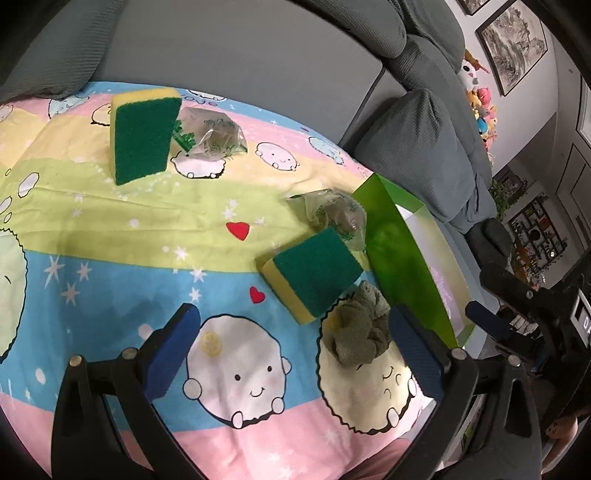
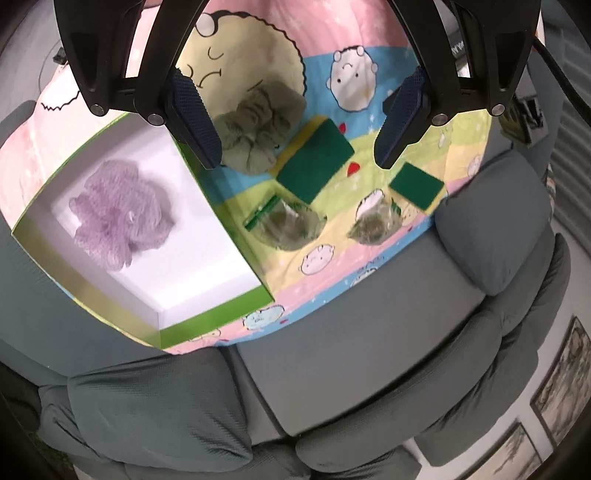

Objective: Organize objects
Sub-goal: 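Move the right gripper back toward the grey-green cloth, then grasp the grey-green cloth with the right gripper and lift it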

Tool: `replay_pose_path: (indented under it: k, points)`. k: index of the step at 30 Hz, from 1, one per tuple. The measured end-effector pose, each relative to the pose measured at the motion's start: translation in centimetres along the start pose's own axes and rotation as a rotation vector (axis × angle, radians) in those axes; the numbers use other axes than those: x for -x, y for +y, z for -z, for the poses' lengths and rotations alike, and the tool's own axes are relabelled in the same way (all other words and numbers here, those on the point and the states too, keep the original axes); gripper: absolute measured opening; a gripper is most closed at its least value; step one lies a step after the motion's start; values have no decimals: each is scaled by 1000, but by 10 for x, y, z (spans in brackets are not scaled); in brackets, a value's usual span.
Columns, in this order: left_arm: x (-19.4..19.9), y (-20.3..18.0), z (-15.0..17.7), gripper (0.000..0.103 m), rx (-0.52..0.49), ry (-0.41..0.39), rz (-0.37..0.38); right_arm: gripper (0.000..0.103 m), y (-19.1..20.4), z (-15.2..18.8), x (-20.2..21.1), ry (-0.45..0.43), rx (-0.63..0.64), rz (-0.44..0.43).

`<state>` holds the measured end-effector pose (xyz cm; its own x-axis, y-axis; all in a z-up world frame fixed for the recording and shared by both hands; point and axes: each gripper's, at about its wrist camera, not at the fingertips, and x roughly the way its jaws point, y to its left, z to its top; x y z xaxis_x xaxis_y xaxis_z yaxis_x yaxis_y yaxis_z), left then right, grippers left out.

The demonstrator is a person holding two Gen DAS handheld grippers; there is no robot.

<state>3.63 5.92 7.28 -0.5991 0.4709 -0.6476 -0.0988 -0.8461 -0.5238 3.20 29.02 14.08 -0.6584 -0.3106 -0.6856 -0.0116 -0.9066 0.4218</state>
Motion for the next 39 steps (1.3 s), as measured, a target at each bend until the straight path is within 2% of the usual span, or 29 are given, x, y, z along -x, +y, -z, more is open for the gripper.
replay_pose_path:
  k: [7, 17, 22, 24, 27, 29, 31, 36, 39]
  points:
    - [-2, 9, 7, 102, 32, 31, -23, 85, -2, 9, -1, 26, 9, -46]
    - [-3, 11, 19, 102, 55, 47, -14, 85, 2, 22, -11, 77, 49, -30]
    - [-16, -8, 28, 100, -1, 65, -31, 74, 0, 30, -20, 113, 53, 2]
    - [-22, -16, 31, 95, -26, 72, -27, 68, -3, 31, -26, 127, 37, -1]
    - [-29, -22, 33, 89, -42, 73, -11, 68, -9, 33, -37, 161, 6, -2]
    - [-34, -24, 33, 82, -47, 79, -10, 68, -14, 34, -43, 170, -14, 28]
    - [-41, -24, 34, 71, -48, 94, -13, 68, -17, 33, -47, 167, -29, 47]
    - [-53, -29, 36, 69, -35, 107, -8, 68, -29, 31, -59, 173, -92, 58]
    - [-55, -33, 36, 67, -47, 115, 22, 68, -37, 30, -67, 177, -133, 56]
